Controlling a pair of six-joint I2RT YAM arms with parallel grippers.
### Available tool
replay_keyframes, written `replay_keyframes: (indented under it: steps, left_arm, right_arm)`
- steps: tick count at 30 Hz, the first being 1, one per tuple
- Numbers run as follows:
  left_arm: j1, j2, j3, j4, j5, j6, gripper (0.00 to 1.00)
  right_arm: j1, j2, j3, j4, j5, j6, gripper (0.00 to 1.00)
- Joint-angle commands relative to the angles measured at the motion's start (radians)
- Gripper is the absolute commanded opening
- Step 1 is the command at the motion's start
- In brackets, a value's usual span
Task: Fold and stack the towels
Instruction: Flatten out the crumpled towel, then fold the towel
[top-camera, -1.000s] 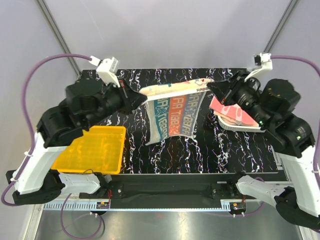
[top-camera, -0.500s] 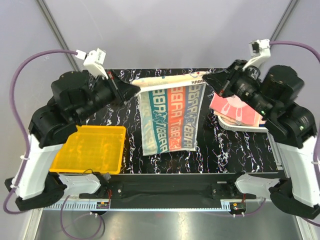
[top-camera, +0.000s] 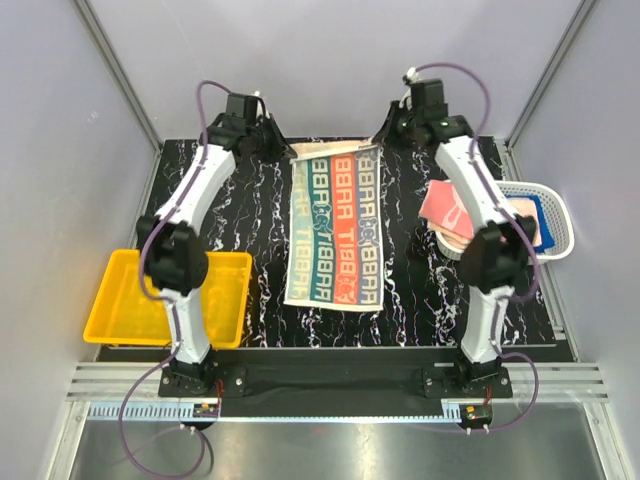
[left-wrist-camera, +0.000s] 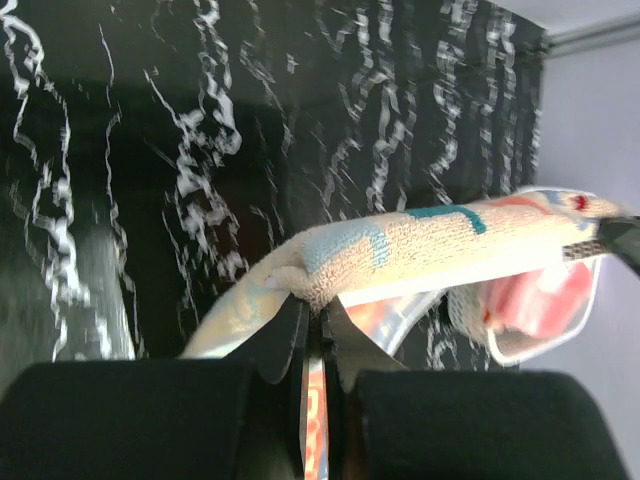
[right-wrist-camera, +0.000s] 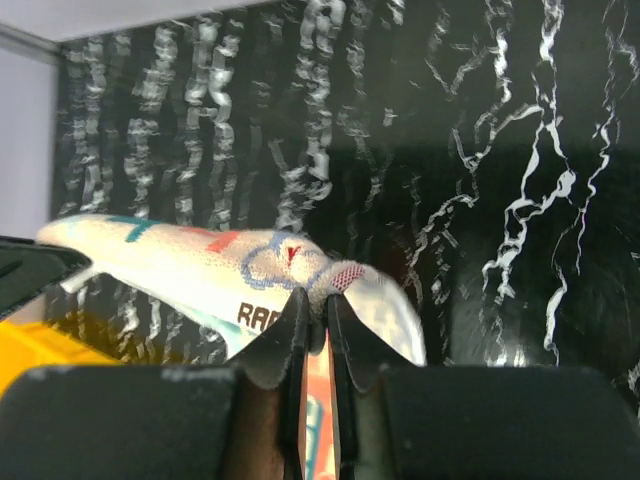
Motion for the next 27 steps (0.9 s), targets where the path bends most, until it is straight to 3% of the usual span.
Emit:
replay_keyframes:
  steps: [1,2,5,11,16,23,27]
  left_arm:
    - [0.051,0.161,0.186,0.033,0.075,-0.009,0.0]
    - [0.051,0.194,0.255,0.004,0.084,-0.009,0.0]
    - [0.048,0.222,0.241,0.013,0.092,0.0,0.0]
    - [0.046,0.058,-0.116,0.12,0.075,-0.028,0.0]
    - [0.023,-0.036,-0.371,0.168,0.052,-0.042,0.0]
    - [-0.021,-0.108,-0.61,0.212,0.001,-0.028,0.0]
    - [-0.046,-0.116,-0.694,0.225,-0.02,-0.019,0.03]
  right_arm:
    - [-0.084,0.139,0.178,-0.005,-0.07,-0.004,0.0]
    - [-0.091,0.188,0.203,-0.013,-0.073,0.003,0.0]
    - [-0.101,0.187,0.178,-0.004,-0.067,0.005,0.0]
    - [-0.098,0.055,-0.099,0.06,-0.086,0.035,0.0]
    - [-0.094,-0.077,-0.446,0.187,-0.132,0.092,0.0]
    - [-0.013,-0.206,-0.777,0.28,-0.086,0.115,0.0]
    - [0.006,-0.2,-0.851,0.315,-0.086,0.125,0.0]
